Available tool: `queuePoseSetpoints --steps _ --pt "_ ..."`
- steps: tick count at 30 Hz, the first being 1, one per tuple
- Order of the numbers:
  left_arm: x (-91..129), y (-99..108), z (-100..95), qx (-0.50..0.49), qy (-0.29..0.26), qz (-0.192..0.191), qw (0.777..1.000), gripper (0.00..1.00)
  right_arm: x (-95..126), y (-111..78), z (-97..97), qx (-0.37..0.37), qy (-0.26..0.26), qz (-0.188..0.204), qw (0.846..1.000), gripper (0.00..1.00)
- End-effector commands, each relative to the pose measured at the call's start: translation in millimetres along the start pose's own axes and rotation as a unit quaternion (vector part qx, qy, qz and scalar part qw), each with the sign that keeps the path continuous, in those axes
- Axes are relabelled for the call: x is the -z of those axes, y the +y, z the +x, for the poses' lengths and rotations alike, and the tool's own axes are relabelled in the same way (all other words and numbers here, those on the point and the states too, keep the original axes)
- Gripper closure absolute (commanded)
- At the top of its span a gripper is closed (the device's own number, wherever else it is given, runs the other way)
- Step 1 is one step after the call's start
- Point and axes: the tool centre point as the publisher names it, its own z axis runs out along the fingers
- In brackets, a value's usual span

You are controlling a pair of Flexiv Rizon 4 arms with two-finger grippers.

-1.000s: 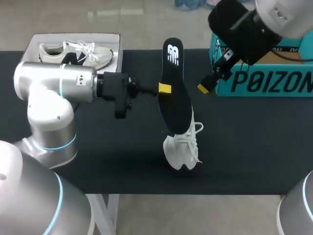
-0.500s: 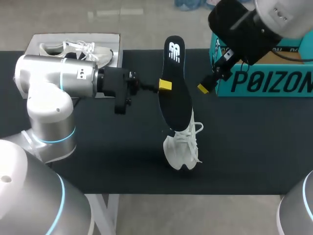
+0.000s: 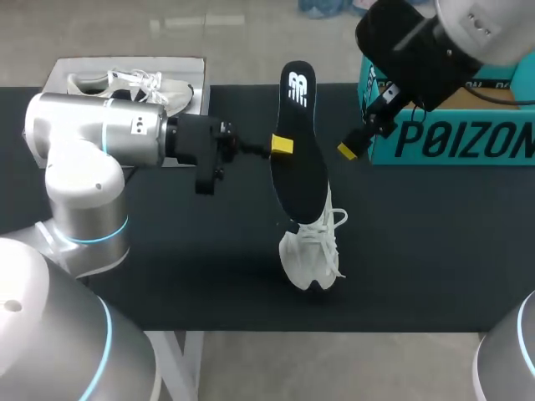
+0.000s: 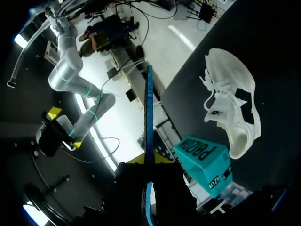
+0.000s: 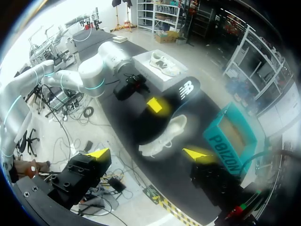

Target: Take the shoe out of the shoebox, open the shoe tongue, remove and reinsert the insole, then place the shoe into the shoebox

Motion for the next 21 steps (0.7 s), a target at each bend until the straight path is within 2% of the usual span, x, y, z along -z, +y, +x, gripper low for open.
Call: queuePoseSetpoints --steps 1,5,7,15,21 --pt "-1.5 0.8 0.9 -0.001 -0.001 0.0 1.0 1.0 -8.6 -4.7 -11.4 -0.011 0.061 -0.026 0.998 0.0" --pt "-1.5 0.8 0.9 -0.001 -0.001 0.0 1.0 1.0 -18.6 -13.6 -21.5 -0.046 0.147 -0.075 0.985 0.0" --pt "-1.5 0.8 0.9 -0.001 -0.001 0.0 1.0 1.0 -25.0 -17.6 -24.1 -0.056 0.176 -0.085 0.979 0.0" --pt "-1.5 0.8 0.9 -0.001 -0.001 0.0 1.0 1.0 -53.4 -26.2 -25.7 -0.095 0.258 -0.131 0.953 0.0" --pt "-1.5 0.8 0.9 -0.001 -0.001 0.0 1.0 1.0 -58.3 -15.8 -17.7 -0.091 0.279 -0.153 0.944 0.0"
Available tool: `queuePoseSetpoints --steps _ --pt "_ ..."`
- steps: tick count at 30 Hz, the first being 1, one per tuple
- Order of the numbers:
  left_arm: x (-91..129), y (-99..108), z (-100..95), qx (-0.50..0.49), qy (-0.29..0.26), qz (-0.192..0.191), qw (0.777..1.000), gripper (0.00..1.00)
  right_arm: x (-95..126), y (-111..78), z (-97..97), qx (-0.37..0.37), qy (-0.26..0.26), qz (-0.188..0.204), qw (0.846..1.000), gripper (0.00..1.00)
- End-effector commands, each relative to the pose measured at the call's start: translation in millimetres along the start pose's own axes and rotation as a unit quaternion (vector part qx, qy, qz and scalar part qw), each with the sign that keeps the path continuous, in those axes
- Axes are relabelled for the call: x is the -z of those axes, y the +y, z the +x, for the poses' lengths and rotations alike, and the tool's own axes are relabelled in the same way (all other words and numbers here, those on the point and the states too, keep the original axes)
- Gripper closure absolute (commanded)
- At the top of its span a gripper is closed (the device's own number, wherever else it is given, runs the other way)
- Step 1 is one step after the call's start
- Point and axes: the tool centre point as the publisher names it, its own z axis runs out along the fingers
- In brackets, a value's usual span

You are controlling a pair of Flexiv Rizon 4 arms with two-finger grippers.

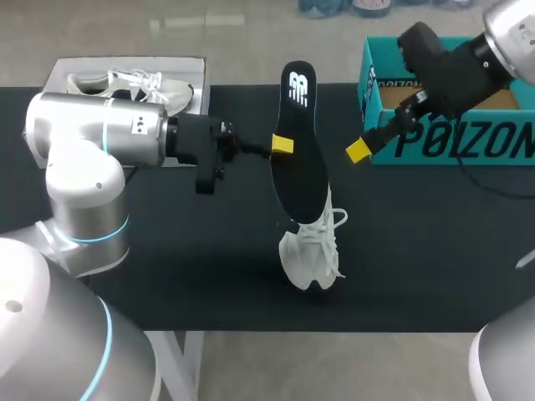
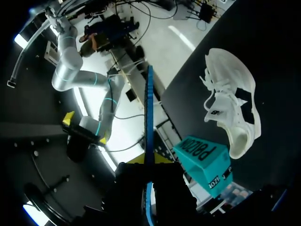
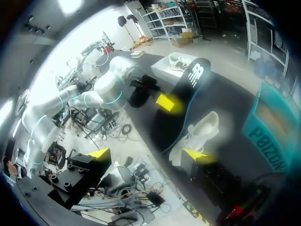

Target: Take the shoe out of the shoebox, open the shoe tongue, remove and reinsert the insole, then place the shoe into the shoebox

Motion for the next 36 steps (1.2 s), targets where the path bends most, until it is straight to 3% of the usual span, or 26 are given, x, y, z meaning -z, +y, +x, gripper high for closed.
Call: queuePoseSetpoints --steps 1,10,23,36 --pt "-0.9 0.2 0.8 -0.001 -0.001 -0.001 1.0 1.0 -12.6 -1.9 -3.2 0.0 0.077 -0.077 0.994 0.0" --pt "-0.9 0.2 0.8 -0.001 -0.001 -0.001 1.0 1.0 -34.4 5.0 -11.8 -0.009 0.097 -0.087 0.991 0.0" --pt "-0.9 0.2 0.8 -0.001 -0.001 -0.001 1.0 1.0 -63.2 12.0 -38.7 -0.015 0.113 -0.097 0.989 0.0" --pt "-0.9 0.2 0.8 -0.001 -0.001 -0.001 1.0 1.0 -79.8 28.1 -59.9 -0.008 0.116 -0.099 0.988 0.0"
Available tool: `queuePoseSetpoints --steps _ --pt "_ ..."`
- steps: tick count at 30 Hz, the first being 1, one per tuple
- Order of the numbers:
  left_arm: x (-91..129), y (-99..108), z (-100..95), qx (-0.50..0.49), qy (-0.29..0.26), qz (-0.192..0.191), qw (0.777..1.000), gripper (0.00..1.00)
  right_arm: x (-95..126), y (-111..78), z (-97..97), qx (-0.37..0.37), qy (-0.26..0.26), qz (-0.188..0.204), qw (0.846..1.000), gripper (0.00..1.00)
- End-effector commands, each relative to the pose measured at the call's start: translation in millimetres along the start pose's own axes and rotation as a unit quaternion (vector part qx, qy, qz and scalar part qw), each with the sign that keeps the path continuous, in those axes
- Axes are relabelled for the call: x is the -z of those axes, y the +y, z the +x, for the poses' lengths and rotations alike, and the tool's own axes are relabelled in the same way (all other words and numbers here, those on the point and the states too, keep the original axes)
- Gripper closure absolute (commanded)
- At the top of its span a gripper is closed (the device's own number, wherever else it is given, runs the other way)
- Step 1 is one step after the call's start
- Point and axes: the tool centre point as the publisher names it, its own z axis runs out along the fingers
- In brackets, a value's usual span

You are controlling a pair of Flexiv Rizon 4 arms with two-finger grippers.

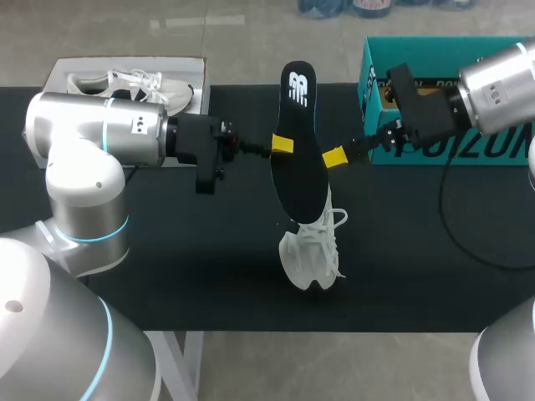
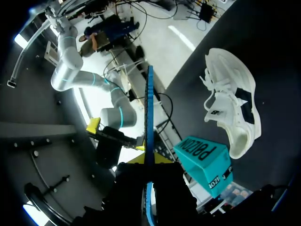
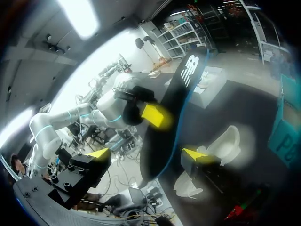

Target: Take the shoe out of the shoebox, open the shoe tongue, remove and reinsert the insole, then place the shoe into the shoebox

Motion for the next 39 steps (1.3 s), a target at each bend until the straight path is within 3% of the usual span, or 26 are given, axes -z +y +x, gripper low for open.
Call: queuePoseSetpoints --steps 1,12,31,39 --pt "-0.9 0.1 0.7 -0.001 -0.001 -0.001 1.0 1.0 -11.7 9.8 -9.6 0.0 0.007 0.005 1.0 0.0" --pt "-0.9 0.1 0.7 -0.001 -0.001 -0.001 1.0 1.0 -22.7 10.1 -23.7 -0.009 0.017 0.003 1.0 0.0" --pt "-0.9 0.1 0.7 -0.001 -0.001 -0.001 1.0 1.0 -40.3 19.6 -23.1 -0.006 0.032 0.005 0.999 0.0" --pt "-0.9 0.1 0.7 -0.001 -0.001 -0.001 1.0 1.0 -36.6 18.2 -24.7 -0.01 0.031 -0.001 0.999 0.01"
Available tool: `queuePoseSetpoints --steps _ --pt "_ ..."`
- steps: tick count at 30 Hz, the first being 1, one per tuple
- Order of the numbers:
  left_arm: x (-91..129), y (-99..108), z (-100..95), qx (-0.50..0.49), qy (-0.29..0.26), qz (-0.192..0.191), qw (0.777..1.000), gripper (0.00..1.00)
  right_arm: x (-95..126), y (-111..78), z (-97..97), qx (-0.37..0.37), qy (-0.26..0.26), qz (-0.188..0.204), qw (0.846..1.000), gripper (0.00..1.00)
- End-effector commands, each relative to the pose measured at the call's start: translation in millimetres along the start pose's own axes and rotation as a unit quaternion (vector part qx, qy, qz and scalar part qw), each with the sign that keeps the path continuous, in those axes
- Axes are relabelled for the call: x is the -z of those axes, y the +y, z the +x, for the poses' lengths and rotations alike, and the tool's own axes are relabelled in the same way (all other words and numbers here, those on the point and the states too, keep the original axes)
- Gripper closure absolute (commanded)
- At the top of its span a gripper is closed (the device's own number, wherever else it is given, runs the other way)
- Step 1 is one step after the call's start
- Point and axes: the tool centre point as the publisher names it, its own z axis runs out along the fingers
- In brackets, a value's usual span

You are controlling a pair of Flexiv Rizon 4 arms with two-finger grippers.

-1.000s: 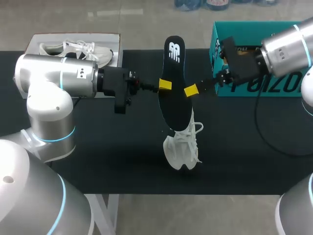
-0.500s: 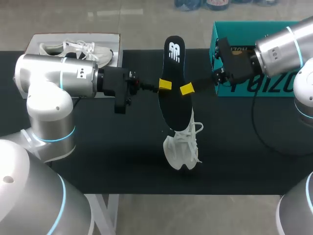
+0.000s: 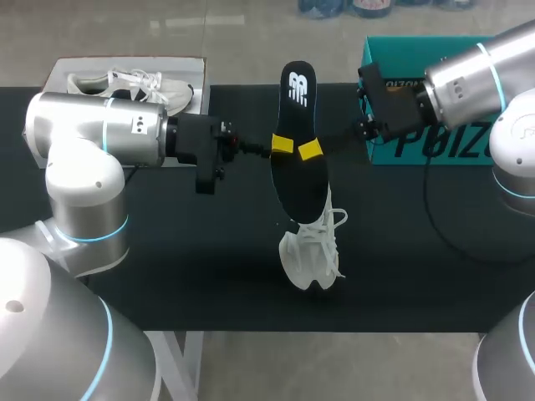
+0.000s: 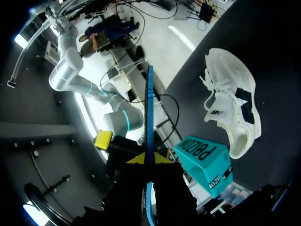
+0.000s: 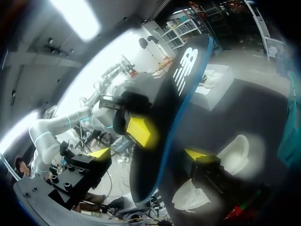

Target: Take the shoe out of the shoebox, open the shoe tongue, remove and reinsert the insole, then place the shoe into the shoebox

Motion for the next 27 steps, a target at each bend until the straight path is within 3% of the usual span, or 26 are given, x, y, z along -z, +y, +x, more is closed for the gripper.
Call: queuePoseSetpoints --steps 1,5,8,9,10,17,21,27 --pt "-1.2 0.0 0.7 -0.001 0.0 -0.001 1.0 1.0 2.1 -2.5 -1.9 -0.003 -0.002 -0.002 1.0 0.01" --pt "-1.2 0.0 0.7 -0.001 0.0 -0.001 1.0 1.0 5.2 -6.8 -2.7 -0.008 -0.004 -0.003 1.0 0.0" --pt "-1.2 0.0 0.7 -0.001 0.0 -0.001 1.0 1.0 6.0 -8.8 -2.8 -0.011 -0.005 -0.003 1.0 0.07" --pt "-1.2 0.0 0.7 -0.001 0.0 -0.001 1.0 1.0 6.0 -9.2 -2.6 -0.011 -0.006 -0.002 1.0 0.22" --pt "-1.2 0.0 0.7 -0.001 0.0 -0.001 1.0 1.0 5.9 -9.5 -2.4 -0.012 -0.006 -0.002 1.0 0.5" --pt "-1.2 0.0 0.7 -0.001 0.0 -0.001 1.0 1.0 -0.1 -8.6 -0.7 -0.012 -0.002 -0.001 1.0 0.98" --pt "-1.2 0.0 0.7 -0.001 0.0 -0.001 1.0 1.0 -7.6 -7.4 1.4 -0.011 0.003 0.002 1.0 0.95" --pt "-1.2 0.0 0.7 -0.001 0.0 -0.001 1.0 1.0 -9.3 -5.7 1.4 -0.009 0.005 0.004 1.0 1.0"
